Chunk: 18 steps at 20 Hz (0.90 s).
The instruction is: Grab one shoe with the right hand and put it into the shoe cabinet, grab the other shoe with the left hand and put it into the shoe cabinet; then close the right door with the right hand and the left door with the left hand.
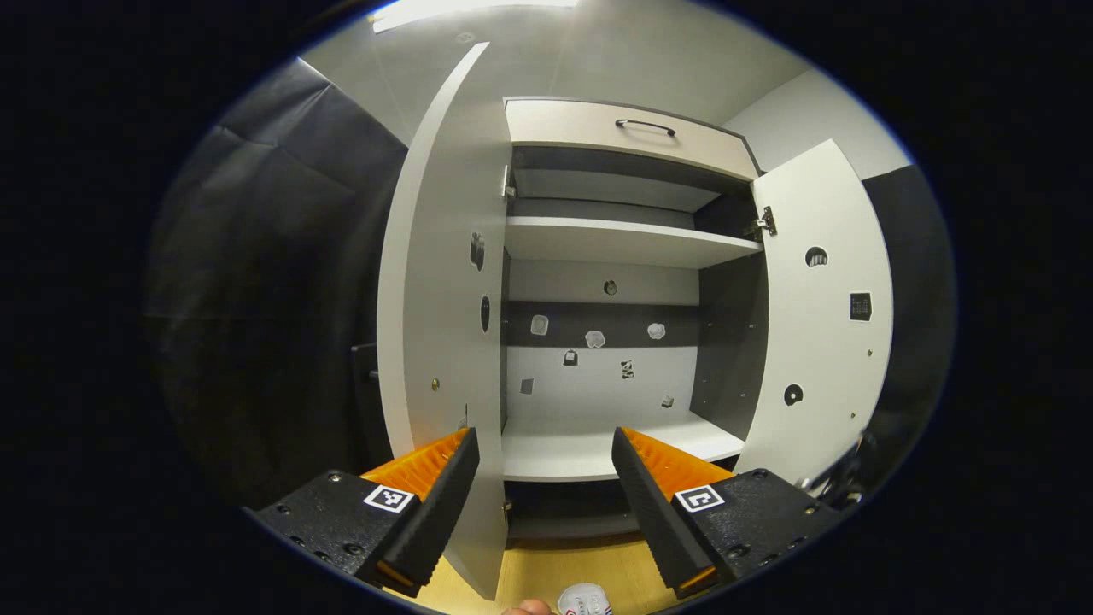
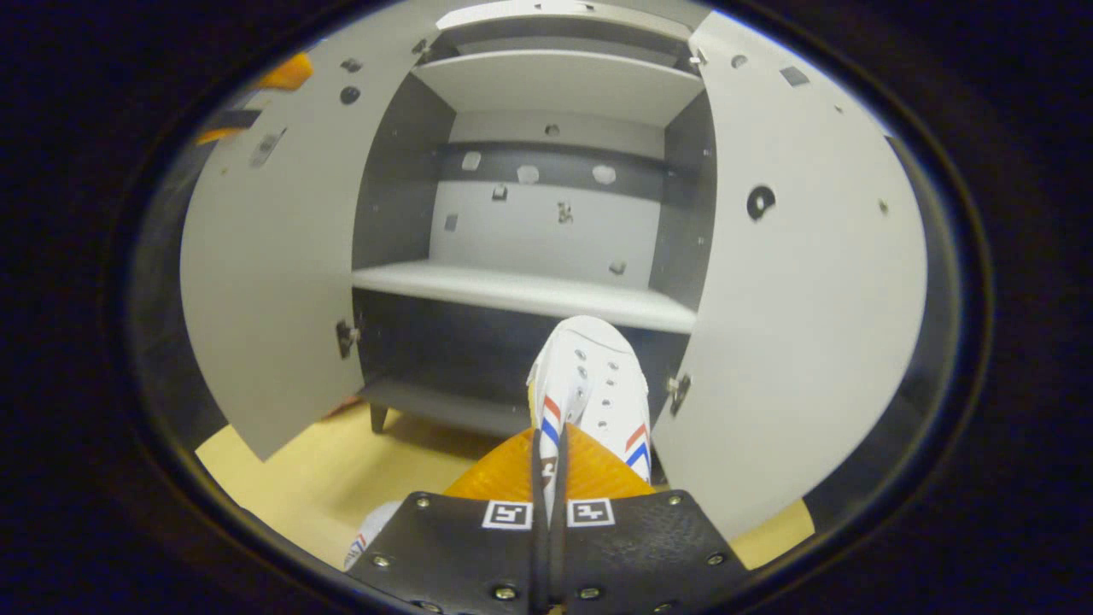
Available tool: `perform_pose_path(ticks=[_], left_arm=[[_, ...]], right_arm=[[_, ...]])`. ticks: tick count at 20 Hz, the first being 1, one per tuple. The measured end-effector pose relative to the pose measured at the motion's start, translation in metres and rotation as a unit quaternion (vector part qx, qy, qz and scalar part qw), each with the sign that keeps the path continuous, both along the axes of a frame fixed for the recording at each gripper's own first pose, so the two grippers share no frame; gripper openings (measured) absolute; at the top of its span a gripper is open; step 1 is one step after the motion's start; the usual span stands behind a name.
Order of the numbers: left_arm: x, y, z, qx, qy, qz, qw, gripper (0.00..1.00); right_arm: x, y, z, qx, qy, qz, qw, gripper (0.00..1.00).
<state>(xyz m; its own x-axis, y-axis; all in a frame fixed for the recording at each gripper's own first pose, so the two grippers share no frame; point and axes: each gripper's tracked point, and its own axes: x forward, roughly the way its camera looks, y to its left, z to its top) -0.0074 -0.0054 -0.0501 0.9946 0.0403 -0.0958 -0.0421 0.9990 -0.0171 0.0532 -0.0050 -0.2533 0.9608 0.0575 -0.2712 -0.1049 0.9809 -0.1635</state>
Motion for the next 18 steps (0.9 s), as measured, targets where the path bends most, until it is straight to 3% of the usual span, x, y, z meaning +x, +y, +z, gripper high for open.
perform_pose_path(ticks=[4, 8, 14, 18], left_arm=[[-0.004, -0.002, -0.02, -0.01, 0.018, -0.003, 1.0, 0.94], [-0.008, 0.002, -0.033, -0.015, 0.03, 0.007, 0.999, 0.95], [-0.009, 0.003, -0.051, -0.02, 0.049, 0.02, 0.998, 0.96], [-0.007, 0.005, -0.068, -0.018, 0.068, 0.029, 0.997, 0.95]], right_arm=[[0.076, 0.008, 0.06, 0.006, -0.045, 0.009, 0.999, 0.0], [0.154, 0.015, 0.084, 0.001, -0.059, 0.008, 0.998, 0.01], [0.237, 0.028, 0.063, -0.011, -0.031, 0.003, 0.999, 0.0], [0.26, 0.033, 0.037, -0.008, -0.003, -0.004, 1.0, 0.01]])
